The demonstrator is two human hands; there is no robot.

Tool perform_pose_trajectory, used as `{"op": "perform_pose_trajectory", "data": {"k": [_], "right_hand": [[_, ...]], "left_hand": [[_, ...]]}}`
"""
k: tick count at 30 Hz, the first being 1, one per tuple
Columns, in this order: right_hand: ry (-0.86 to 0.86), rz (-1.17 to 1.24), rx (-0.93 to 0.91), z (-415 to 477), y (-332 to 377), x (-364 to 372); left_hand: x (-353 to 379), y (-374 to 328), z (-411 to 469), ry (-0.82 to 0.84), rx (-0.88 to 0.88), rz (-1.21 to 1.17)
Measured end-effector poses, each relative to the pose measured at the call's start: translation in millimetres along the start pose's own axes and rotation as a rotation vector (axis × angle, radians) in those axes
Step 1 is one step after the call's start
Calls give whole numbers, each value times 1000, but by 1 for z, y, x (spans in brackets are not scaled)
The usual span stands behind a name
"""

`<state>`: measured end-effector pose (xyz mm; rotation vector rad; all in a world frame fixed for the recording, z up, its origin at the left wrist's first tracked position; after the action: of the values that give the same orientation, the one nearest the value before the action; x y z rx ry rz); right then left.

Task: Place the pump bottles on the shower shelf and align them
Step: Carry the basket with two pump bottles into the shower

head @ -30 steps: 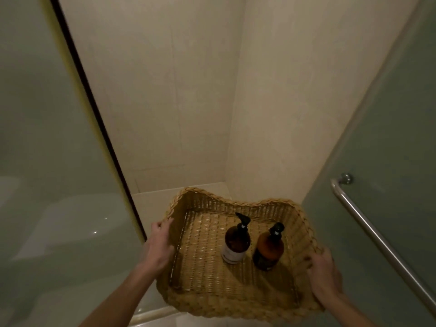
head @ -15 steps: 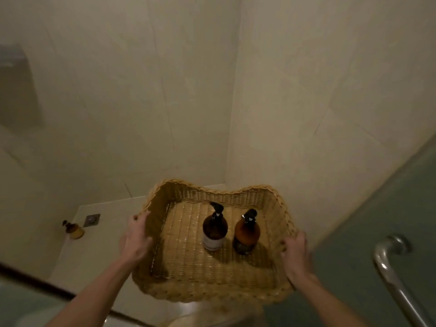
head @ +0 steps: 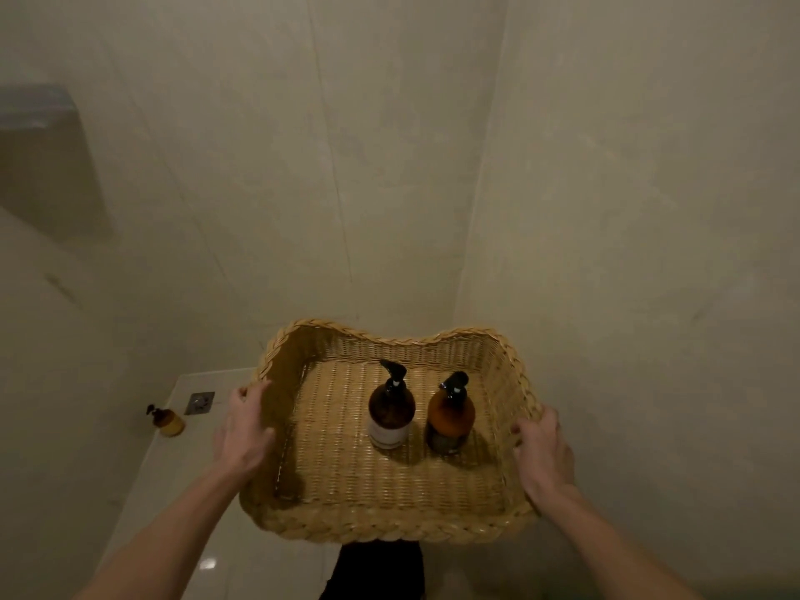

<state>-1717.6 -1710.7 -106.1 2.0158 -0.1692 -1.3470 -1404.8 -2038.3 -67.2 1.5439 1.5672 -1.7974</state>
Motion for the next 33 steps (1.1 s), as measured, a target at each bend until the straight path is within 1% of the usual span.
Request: {"op": "perform_pose_trajectory", "data": {"k": [4, 6, 8, 10, 13, 16, 18, 23, 25, 30, 33], "right_hand": [[-4, -135, -110, 45, 40, 10], [3, -234, -208, 83, 66, 25], [3, -316, -237, 95, 79, 26], [27, -335, -277, 127, 101, 40], [87, -269, -280, 179, 142, 57], [102, -353, -424, 216, 193, 79], [131, -369, -465, 238, 226, 94], [198, -374, -592, 273, 298, 134], [237, -372, -614, 282, 324, 149], [311, -447, -785, 287, 397, 190], [368, -454, -882, 289, 437, 221]], "left_hand": [[-5, 4, 39, -14, -35, 25], [-11, 11, 71, -44, -60, 14], [-18, 7, 80, -69, -55, 23], [-25, 14, 105, -111, -79, -2], [-35, 24, 137, -135, -137, -81], [-48, 45, 162, -166, -204, -133], [-61, 57, 174, -204, -251, -110], [-93, 86, 183, -309, -378, -80], [-106, 101, 182, -343, -448, -72], [-131, 132, 172, -434, -570, -99], [-141, 149, 159, -495, -647, -110]]}}
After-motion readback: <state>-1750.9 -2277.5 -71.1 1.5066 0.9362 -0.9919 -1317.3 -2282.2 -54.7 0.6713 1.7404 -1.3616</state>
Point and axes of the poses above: each hand's wrist, its own z-axis towards the middle knuckle, its own x-axis out of the palm, y = z × x, the point moved 8 cm from there along z, towards the middle knuckle, and after that the axes turned 6 degrees about y, right-handed, at the moved point
